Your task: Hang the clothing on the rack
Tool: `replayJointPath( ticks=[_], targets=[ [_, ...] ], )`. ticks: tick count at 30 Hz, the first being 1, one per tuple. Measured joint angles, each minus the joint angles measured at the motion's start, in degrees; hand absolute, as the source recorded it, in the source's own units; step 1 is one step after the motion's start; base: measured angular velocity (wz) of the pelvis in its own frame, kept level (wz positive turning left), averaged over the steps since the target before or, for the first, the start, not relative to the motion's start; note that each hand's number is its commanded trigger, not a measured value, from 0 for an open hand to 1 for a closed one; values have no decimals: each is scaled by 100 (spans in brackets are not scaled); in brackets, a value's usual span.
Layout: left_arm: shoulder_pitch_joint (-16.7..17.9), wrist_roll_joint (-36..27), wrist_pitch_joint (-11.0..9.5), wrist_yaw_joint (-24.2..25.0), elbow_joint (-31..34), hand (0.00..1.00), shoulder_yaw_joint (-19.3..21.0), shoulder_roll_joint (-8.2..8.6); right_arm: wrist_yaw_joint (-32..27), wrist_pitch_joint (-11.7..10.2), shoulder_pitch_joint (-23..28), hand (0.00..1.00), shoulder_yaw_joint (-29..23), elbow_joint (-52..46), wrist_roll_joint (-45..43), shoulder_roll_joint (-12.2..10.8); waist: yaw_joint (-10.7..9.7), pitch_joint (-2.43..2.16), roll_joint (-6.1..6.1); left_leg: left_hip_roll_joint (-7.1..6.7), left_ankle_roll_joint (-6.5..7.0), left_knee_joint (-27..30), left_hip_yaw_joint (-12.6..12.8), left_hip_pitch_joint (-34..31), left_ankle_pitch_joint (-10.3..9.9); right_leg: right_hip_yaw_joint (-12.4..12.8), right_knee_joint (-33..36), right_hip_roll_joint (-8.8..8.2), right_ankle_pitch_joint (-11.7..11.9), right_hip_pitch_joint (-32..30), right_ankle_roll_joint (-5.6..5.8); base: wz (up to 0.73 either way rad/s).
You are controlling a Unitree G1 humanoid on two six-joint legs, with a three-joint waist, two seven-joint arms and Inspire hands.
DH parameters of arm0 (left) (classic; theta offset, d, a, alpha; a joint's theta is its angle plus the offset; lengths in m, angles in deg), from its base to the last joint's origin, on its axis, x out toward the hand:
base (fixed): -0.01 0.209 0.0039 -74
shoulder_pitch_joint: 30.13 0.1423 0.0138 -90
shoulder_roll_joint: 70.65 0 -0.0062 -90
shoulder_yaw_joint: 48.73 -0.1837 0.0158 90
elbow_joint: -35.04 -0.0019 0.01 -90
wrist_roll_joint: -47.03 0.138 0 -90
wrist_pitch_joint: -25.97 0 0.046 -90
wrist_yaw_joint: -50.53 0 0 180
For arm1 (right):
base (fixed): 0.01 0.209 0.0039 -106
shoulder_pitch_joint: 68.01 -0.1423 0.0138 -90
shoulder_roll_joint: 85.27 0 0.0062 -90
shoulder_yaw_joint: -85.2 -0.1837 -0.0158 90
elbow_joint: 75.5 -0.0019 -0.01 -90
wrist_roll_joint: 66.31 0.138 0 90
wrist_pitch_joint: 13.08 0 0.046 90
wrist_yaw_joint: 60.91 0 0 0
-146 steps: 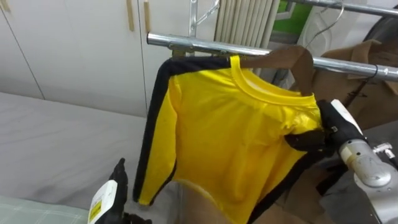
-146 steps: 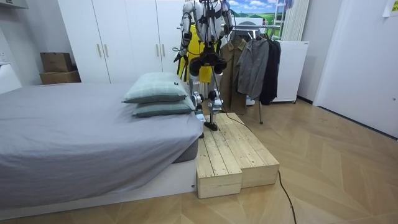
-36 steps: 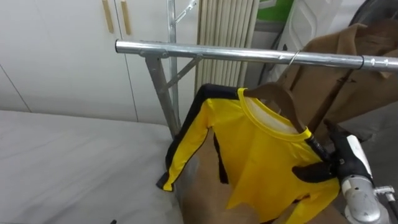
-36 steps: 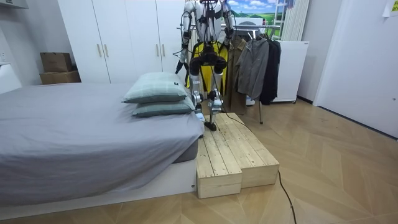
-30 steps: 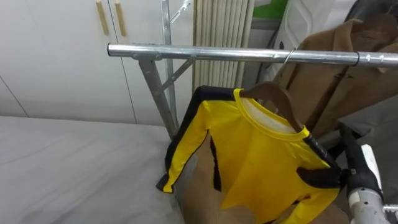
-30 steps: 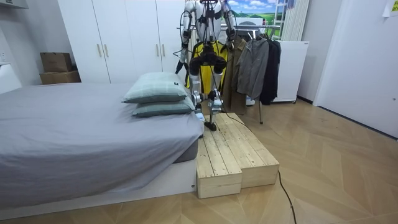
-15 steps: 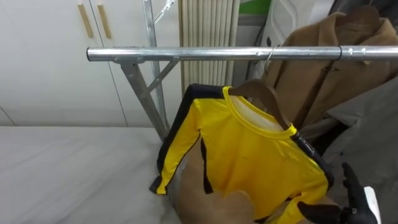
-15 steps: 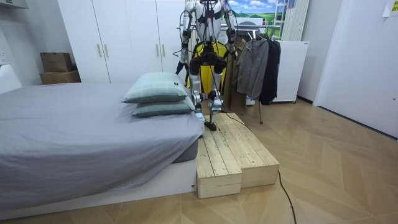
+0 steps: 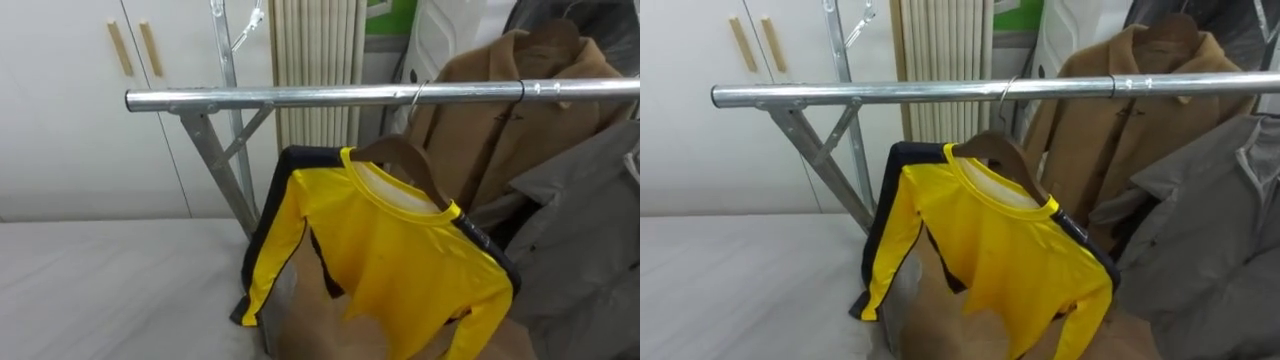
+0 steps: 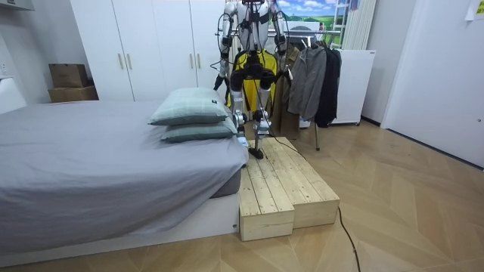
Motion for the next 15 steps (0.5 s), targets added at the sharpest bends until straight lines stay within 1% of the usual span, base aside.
replayJointPath(
  ticks=[2,4,6,8,10,12,14,15],
  targets=[
    [-16,0,4,34,-44,0,18,7,278,9,25,0,2,264,211,-33,-15,1,1,0,3,-12,-9,-5,-2,-17,0,-5,-2,-2,-2,3],
    [-19,-3,7,112,-72,0,107,32,569,115,101,0,13,410,371,-42,-7,-3,2,-1,3,-13,-39,-7,-2,24,6,1,-4,15,-4,3],
    [-18,-14,18,190,-88,0,202,67,880,175,165,0,18,551,545,-78,-8,-14,19,-5,4,-22,-123,-20,-3,60,4,9,-4,43,-4,-5],
    [-35,-28,30,282,-154,0,237,77,1072,248,209,0,15,655,638,-129,-14,-25,30,-4,5,-27,-124,-4,-4,59,-6,8,-3,64,-4,-2],
    [-82,-189,26,390,-255,0,247,78,1217,281,228,0,-2,797,777,-190,-42,-26,43,-4,9,-30,-123,9,-7,33,-8,3,-3,39,-4,2],
    [-118,-500,29,522,-281,0,261,96,1342,373,280,0,-31,829,945,-242,-82,-28,83,-7,12,-33,-113,3,-9,41,-13,3,-5,25,0,0],
    [-118,-677,34,623,-301,0,340,120,1409,388,307,0,-129,860,969,-260,-135,-26,90,-10,14,-33,-121,-7,-11,64,-8,5,-6,15,2,-7],
    [-119,-781,47,694,-304,0,370,120,1430,390,315,0,-176,901,979,-258,-144,-34,103,-11,14,-34,-121,-7,-11,77,-5,7,-6,8,3,-10]
  ],
)
